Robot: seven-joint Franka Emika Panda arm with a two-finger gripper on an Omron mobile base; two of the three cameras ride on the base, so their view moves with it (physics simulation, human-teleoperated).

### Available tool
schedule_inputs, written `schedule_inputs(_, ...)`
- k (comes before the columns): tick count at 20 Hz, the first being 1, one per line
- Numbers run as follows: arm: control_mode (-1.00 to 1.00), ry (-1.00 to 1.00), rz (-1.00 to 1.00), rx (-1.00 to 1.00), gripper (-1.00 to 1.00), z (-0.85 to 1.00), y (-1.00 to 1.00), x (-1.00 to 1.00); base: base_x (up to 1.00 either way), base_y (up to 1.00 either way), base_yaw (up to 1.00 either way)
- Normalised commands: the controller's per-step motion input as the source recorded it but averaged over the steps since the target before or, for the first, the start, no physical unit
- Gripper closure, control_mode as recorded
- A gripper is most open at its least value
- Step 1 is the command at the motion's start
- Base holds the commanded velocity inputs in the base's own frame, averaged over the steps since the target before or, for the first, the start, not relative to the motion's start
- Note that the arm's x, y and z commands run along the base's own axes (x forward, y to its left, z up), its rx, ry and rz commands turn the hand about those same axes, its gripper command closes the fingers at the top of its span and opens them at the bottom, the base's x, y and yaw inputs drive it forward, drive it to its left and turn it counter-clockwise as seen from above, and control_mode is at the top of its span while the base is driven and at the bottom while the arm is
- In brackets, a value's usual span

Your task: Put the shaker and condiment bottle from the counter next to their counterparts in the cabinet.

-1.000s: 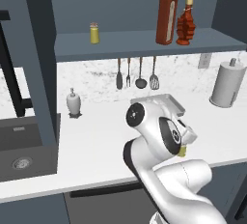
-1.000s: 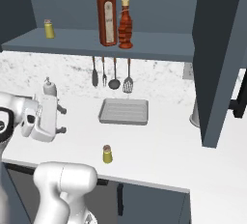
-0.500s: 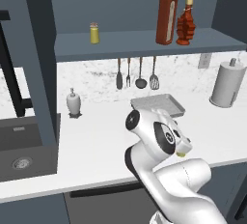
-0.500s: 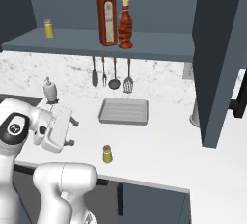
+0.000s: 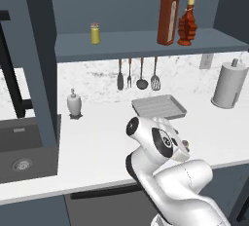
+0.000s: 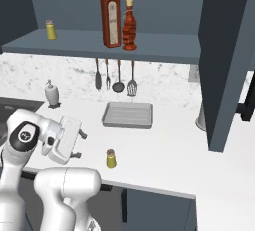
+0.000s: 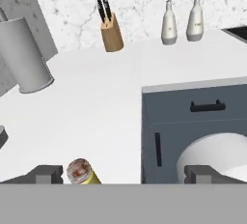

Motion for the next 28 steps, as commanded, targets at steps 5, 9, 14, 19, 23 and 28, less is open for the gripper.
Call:
schedule_inputs(5, -1.00, 0.00, -0.02, 0.00, -1.00, -0.26, -0.13, 0.05, 0.00, 0.00, 0.00)
schedule_inputs(9, -1.00, 0.01, -0.02, 0.00, -1.00, -0.27, -0.07, 0.03, 0.00, 0.00, 0.00)
schedule_inputs(14, -1.00, 0.01, -0.02, 0.00, -1.00, -0.19, -0.08, 0.01, 0.00, 0.00, 0.00)
schedule_inputs(19, -1.00, 0.03, -0.01, 0.00, -1.00, -0.19, -0.09, 0.08, 0.00, 0.00, 0.00)
schedule_inputs(23, -1.00, 0.03, 0.00, 0.00, -1.00, -0.29, -0.18, 0.17, 0.00, 0.00, 0.00)
schedule_inputs(28, -1.00, 0.00, 0.00, 0.00, -1.00, -0.32, -0.21, 0.24, 0.00, 0.00, 0.00)
